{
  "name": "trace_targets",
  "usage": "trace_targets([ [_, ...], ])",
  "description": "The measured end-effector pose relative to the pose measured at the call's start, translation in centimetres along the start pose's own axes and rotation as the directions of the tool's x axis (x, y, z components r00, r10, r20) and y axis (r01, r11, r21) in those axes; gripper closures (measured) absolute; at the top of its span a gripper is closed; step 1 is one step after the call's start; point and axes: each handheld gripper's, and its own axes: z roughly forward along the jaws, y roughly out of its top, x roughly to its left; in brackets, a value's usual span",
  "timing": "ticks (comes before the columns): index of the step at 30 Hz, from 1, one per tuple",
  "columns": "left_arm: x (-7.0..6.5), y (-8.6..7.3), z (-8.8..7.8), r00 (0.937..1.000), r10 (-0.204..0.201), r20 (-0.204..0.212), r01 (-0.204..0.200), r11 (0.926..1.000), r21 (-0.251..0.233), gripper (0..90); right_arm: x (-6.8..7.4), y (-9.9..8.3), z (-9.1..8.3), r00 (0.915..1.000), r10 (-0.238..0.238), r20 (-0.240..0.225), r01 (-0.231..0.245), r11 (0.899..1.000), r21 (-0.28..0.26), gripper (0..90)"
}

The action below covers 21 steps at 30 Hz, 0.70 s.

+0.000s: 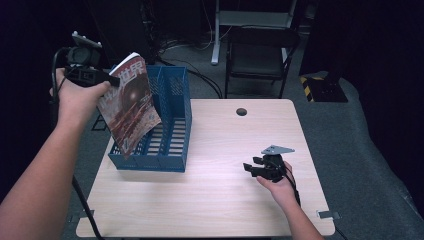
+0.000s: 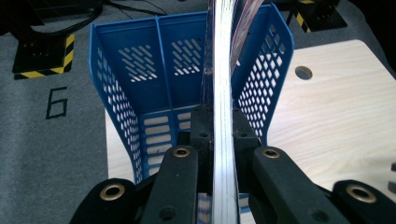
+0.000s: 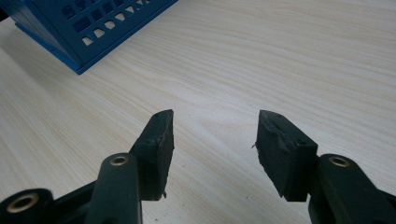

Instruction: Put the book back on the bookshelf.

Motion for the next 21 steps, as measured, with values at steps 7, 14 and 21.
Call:
trace_targets([
  [7,0.1,0.6,1.2,0.9988,-0.034,-0.035,0.033,0.9994,-0.013,83.8,0.0,0.0,0.0,1.0000,0.000,0.000,0.000,1.000,0.000,46.3],
  [14,0.5,0.9,2.6,0.9959,-0.069,-0.059,0.068,0.9972,-0.032,83.8,0.0,0.0,0.0,1.0000,0.000,-0.003,0.000,1.000,0.001,46.3],
  [21,0.9,0.8,3.9,0.9942,-0.084,-0.067,0.082,0.9959,-0.039,83.8,0.1,0.0,0.0,1.0000,-0.001,-0.006,0.001,1.000,0.001,46.3],
])
